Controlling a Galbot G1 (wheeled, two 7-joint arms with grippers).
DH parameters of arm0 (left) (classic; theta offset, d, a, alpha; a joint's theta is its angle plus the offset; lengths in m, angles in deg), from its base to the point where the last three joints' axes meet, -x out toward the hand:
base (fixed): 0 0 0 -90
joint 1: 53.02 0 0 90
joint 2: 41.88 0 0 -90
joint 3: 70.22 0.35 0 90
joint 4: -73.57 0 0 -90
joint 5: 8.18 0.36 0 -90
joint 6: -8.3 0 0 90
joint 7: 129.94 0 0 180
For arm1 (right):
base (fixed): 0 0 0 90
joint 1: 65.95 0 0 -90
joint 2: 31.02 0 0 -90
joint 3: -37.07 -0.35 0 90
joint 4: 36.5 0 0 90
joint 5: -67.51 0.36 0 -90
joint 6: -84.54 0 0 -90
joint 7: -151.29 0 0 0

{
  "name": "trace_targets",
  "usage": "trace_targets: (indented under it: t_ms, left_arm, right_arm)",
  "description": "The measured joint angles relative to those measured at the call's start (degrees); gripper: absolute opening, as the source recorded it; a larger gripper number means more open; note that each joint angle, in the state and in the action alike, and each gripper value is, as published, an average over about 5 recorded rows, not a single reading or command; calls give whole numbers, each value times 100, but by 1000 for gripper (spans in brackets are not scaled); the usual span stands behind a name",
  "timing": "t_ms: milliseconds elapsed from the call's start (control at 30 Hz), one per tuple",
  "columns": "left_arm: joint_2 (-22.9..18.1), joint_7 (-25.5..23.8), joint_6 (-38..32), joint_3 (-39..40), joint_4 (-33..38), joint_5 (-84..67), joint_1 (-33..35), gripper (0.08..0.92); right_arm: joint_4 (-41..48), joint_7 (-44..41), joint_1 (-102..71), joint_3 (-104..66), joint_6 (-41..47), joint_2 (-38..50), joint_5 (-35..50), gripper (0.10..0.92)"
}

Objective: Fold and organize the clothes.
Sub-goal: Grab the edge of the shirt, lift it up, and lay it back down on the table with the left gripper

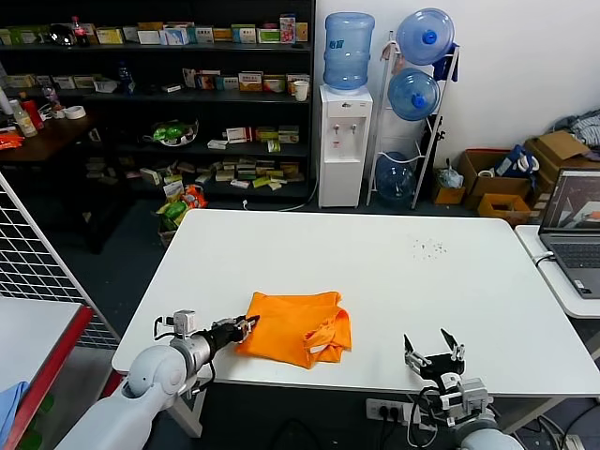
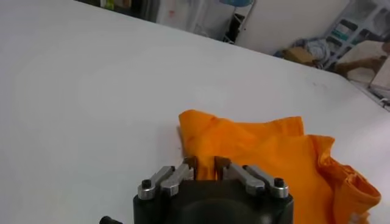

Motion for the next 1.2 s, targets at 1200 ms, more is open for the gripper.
trace_targets:
  t_ms: [1200]
  left_arm:
    - [2661, 1003, 98, -1914, 302, 8, 998, 92]
  right_arm:
    - [426, -26, 907, 781, 61, -135, 22, 823]
